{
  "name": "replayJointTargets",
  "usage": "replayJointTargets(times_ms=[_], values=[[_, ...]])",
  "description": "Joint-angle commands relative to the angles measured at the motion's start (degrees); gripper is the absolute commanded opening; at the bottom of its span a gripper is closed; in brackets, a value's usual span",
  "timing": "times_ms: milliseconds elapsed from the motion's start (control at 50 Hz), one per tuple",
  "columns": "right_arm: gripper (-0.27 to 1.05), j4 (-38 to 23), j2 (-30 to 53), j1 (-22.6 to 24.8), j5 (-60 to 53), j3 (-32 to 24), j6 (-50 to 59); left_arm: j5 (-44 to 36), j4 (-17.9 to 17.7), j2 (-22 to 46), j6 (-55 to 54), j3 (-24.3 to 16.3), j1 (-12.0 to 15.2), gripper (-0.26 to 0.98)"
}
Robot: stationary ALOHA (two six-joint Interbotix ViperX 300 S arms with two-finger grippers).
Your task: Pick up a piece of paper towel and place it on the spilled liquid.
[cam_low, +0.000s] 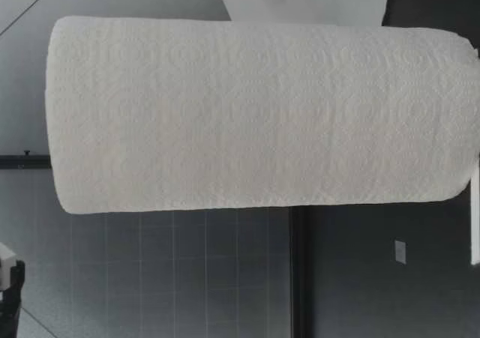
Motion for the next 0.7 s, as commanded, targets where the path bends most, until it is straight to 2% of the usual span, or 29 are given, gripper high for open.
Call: replayJointTargets(times_ms=[0,260,380,520,680], values=[[-0.09,-0.1,0.8,-0.4,-0.5,-2.4,-0.1,-0.2,0.2,-1.2,0.0,-0.4,-0.1,0.13],[-0.08,-0.2,0.6,-0.4,-0.1,-3.0,-0.2,-0.2,0.2,-1.8,0.1,-0.1,-0.1,0.13],[0.01,-0.4,0.6,-0.5,0.1,-3.3,-0.2,-0.2,0.2,-1.8,0.1,0.1,-0.2,0.13],[0.25,-0.4,0.6,-0.4,0.6,-3.3,-0.2,-0.2,0.2,-1.8,0.1,0.2,-0.1,0.13],[0.66,-0.4,0.2,-0.4,2.1,-3.4,-0.1,-0.2,0.2,-1.8,0.1,-0.1,-0.1,0.13]])
